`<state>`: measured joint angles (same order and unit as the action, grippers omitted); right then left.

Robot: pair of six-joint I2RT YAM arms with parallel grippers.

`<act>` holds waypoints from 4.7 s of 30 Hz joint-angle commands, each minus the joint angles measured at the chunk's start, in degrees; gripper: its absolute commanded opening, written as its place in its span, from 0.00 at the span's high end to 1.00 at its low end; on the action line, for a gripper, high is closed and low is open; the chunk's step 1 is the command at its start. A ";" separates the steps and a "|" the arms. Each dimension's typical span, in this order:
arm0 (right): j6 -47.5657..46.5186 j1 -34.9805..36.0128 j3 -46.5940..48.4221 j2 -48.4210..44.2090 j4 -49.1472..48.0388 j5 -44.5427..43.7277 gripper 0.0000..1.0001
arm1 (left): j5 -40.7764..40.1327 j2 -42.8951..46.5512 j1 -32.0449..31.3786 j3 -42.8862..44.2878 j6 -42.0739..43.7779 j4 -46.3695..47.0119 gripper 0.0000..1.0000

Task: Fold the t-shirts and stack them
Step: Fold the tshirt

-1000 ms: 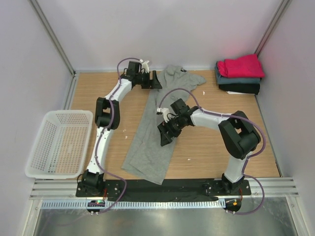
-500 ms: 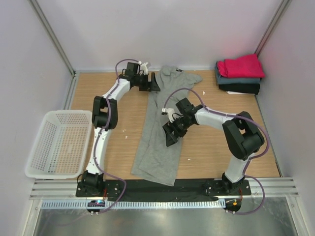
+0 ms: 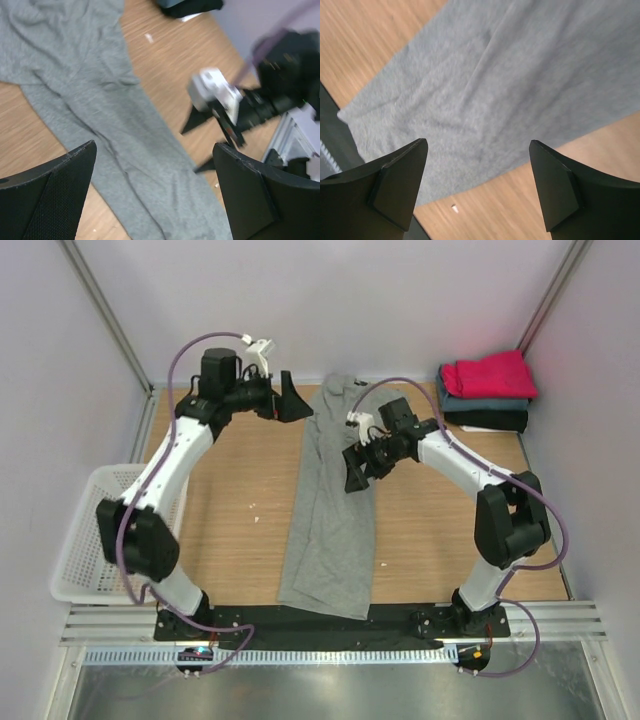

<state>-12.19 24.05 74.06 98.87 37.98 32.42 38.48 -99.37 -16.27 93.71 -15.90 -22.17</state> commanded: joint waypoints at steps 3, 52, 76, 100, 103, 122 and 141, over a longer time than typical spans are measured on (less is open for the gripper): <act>4.43 -4.18 9.94 1.93 -5.45 -0.44 0.11 | 2.22 11.71 -4.54 -16.61 1.65 -3.74 0.00; 17.28 -12.36 66.12 56.25 -7.57 -3.59 0.09 | -2.79 -14.18 -39.27 -23.14 7.55 -6.83 0.01; 14.02 -19.22 15.77 -0.56 -17.87 -9.84 0.00 | -6.87 8.92 -27.69 -7.93 8.62 -25.37 0.00; 40.19 -21.33 -36.51 -30.37 7.45 16.00 0.07 | 0.46 25.11 -7.99 -59.34 -32.41 5.20 0.27; 43.30 -17.05 -41.63 -34.34 15.20 14.61 0.07 | 0.02 23.53 -7.46 -62.15 -35.25 6.70 0.30; 42.07 -11.50 -42.25 -23.11 16.78 -2.54 0.16 | -0.77 12.98 -16.68 -63.74 -42.11 12.51 0.40; 45.85 -7.00 -43.74 -19.33 7.82 2.20 0.26 | 0.11 8.76 -25.30 -61.02 -42.55 15.41 0.52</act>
<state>32.14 16.78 30.30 80.29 47.42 33.76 41.56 -90.78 -41.41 32.36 -59.57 -7.49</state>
